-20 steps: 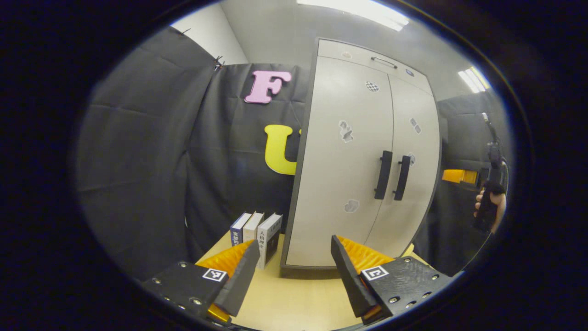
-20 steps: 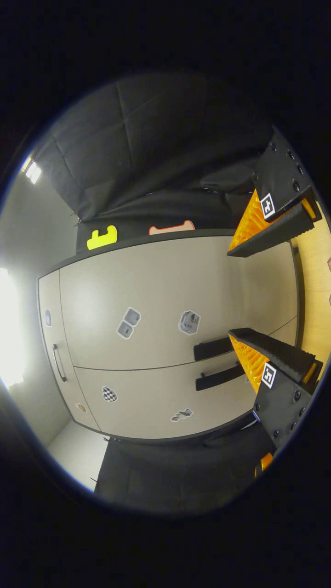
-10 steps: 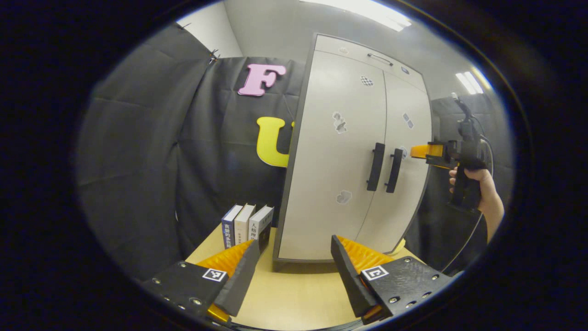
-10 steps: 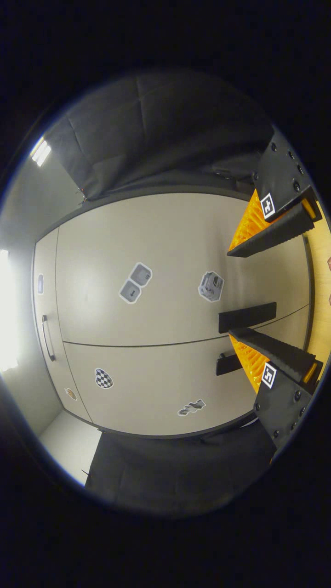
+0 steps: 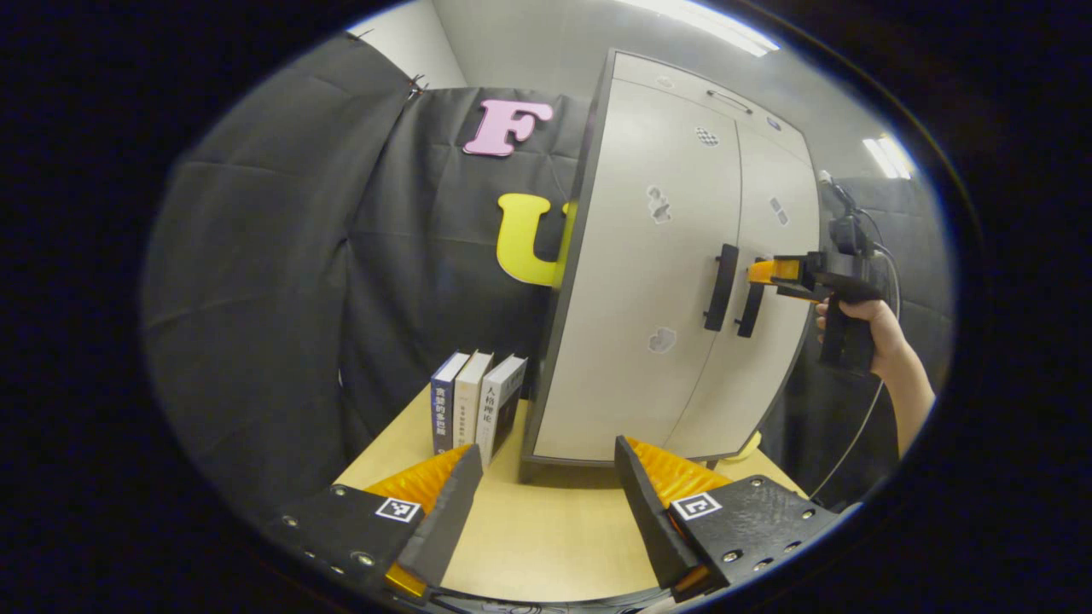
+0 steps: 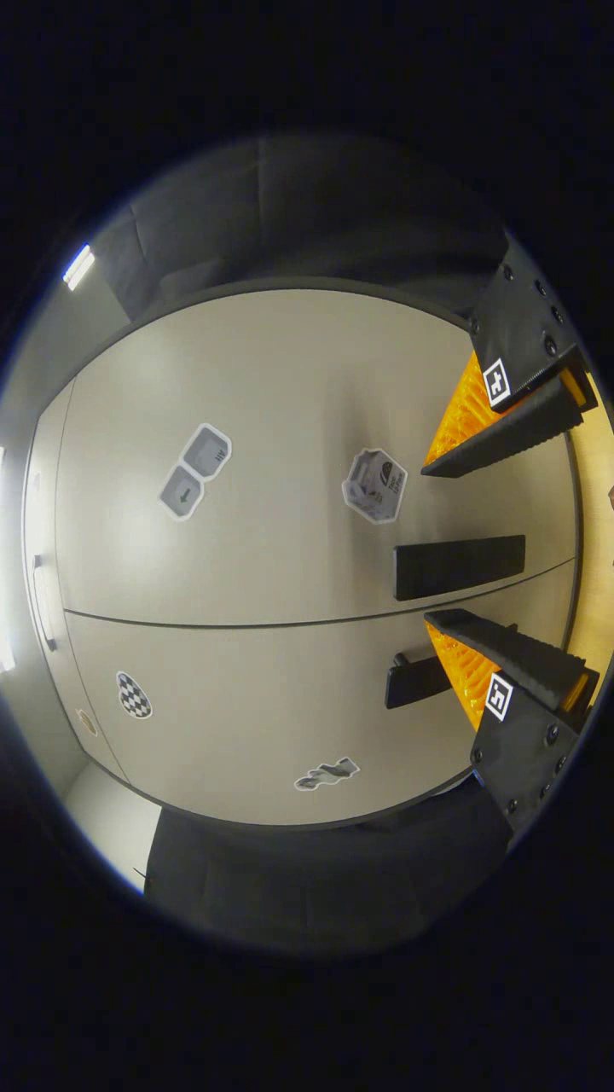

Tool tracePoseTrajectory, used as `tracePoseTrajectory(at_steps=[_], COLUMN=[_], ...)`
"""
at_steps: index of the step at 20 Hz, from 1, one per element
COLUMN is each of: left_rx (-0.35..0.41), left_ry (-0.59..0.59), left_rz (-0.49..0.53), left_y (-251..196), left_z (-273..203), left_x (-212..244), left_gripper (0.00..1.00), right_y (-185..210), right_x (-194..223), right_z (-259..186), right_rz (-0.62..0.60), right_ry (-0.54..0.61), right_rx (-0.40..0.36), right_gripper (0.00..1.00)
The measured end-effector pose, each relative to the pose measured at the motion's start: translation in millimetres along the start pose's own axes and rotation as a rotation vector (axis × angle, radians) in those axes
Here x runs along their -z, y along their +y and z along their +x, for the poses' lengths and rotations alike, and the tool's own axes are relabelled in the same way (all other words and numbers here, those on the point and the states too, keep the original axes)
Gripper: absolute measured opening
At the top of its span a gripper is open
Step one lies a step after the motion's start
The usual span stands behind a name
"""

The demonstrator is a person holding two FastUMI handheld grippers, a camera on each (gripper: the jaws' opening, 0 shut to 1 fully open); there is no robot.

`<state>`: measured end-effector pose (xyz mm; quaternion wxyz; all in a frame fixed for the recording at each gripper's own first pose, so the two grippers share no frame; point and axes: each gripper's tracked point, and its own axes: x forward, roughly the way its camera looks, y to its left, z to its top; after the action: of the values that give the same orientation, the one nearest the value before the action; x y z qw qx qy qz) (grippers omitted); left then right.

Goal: Open the right door of the double-door shoe cabinet with the right hand, and open the left door with the left hand.

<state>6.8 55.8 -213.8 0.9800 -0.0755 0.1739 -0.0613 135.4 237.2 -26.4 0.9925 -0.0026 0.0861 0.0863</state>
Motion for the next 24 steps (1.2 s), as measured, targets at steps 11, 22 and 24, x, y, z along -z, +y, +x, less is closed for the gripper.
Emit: tracePoseTrajectory(at_steps=[11,22,24], left_rx=[-0.027,-0.045,-0.036], left_ry=[-0.001,0.019,0.020], left_rz=[0.028,0.025,0.034], left_y=[4,9,4], left_z=[1,-11,-12], left_x=[1,9,8], left_gripper=[0.91,0.92,0.91], right_y=[10,10,10], right_x=[25,24,25], right_z=[26,27,28], right_rz=[0.105,0.035,0.031], right_ry=[0.083,0.028,0.035], right_rx=[0.004,-0.022,-0.026], right_gripper=[0.41,0.08,0.10])
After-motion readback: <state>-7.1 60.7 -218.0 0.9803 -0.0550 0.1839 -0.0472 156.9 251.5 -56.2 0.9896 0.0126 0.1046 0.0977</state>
